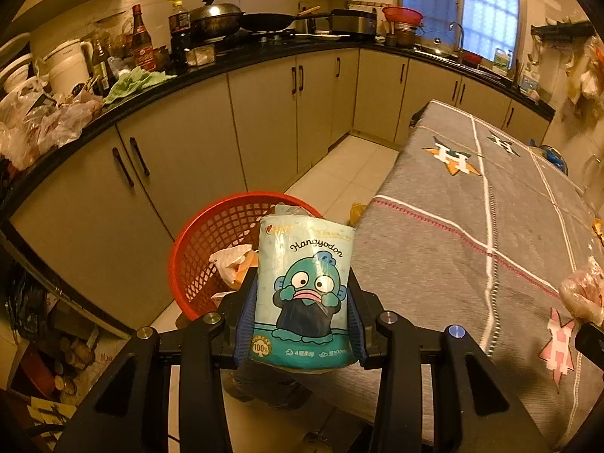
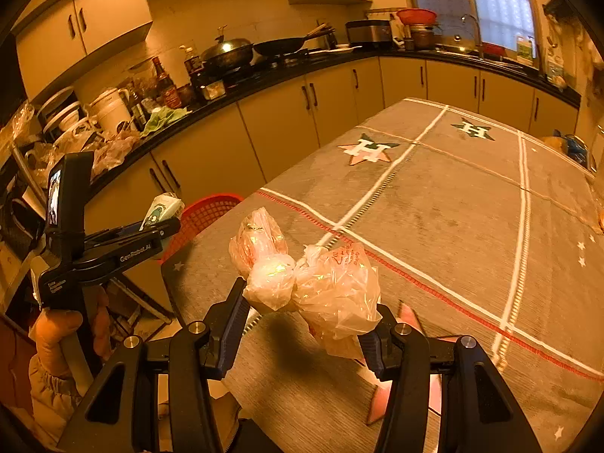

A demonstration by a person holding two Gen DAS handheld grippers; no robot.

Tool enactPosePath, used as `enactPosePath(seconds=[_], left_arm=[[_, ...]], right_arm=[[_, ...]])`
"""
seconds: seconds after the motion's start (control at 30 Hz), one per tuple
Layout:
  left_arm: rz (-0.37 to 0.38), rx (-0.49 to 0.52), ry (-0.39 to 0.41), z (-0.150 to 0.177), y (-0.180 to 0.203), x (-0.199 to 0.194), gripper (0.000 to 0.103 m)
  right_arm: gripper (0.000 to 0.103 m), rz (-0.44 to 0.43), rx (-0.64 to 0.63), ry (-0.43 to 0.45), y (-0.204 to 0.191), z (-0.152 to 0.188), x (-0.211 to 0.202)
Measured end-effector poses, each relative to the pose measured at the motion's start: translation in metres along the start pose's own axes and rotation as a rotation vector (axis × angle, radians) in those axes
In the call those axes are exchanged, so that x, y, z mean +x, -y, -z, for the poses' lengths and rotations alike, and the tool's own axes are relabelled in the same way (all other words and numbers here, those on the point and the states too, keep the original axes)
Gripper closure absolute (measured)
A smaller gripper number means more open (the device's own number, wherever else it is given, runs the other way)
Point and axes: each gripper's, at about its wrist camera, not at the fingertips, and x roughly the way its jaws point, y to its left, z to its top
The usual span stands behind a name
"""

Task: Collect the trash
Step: 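Carry the snack pack to the red basket with the left tool while the right tool carries the bags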

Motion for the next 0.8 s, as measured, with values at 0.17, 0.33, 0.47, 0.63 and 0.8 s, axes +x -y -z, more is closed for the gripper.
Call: enactPosePath(seconds=[0.17, 0.33, 0.47, 0.63, 0.8], left_arm=[[-0.004, -0.017, -0.013, 0.002, -0.011, 0.007, 0.063], [-0.011, -0.03, -0.022, 0.003, -0.02, 0.013, 0.063], [-0.019, -0.04, -0.029, 0.004, -0.027, 0.017, 0.063], [-0.029, -0.058, -0.041, 0.004, -0.039, 0.024, 0.063], [-0.037, -0.072, -0.053, 0.006, -0.05, 0.03, 0.063]], right_arm=[[0.046, -0.01, -0.023, -0.017, -0.011, -0.005, 0.011], [0.046, -0.019, -0.047, -0.032, -0.021, -0.011, 0.022], [0.046, -0.029, -0.065, -0.043, -0.029, -0.015, 0.03], [0.046, -0.042, -0.085, -0.057, -0.04, -0.019, 0.041], [0.046, -0.054, -0.104, -0.068, -0.048, -0.023, 0.052]])
